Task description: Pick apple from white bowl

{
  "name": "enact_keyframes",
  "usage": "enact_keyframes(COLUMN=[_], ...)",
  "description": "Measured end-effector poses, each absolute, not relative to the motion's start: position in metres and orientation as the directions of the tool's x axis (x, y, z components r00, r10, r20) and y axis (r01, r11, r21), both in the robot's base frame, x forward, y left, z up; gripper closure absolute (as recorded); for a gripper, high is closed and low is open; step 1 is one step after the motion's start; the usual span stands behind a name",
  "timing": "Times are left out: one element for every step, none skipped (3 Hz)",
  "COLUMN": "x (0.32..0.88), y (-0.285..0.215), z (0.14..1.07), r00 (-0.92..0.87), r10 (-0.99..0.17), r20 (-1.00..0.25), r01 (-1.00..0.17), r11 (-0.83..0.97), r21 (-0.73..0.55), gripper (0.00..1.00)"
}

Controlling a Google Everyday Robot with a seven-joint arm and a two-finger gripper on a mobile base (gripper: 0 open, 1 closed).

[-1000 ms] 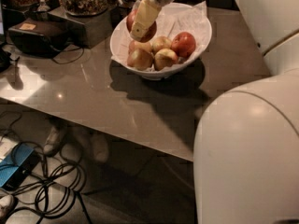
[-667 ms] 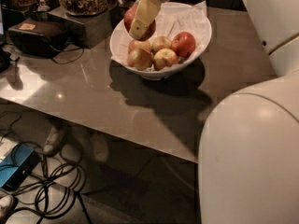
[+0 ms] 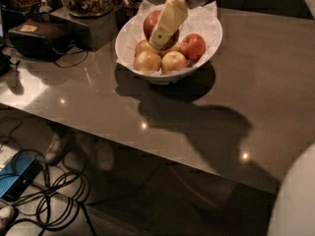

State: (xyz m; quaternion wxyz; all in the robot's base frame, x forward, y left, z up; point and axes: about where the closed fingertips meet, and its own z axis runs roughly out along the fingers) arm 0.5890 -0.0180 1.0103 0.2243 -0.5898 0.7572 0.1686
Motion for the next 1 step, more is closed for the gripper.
enact_keyframes(x=[0.5688], y=[-0.0301], z=[0.9983], r00=[-0.235], r10=[-0.808], r20=[-0.541], r01=[-0.962], r11=[0.272], r21=[0.011], gripper=[1.00])
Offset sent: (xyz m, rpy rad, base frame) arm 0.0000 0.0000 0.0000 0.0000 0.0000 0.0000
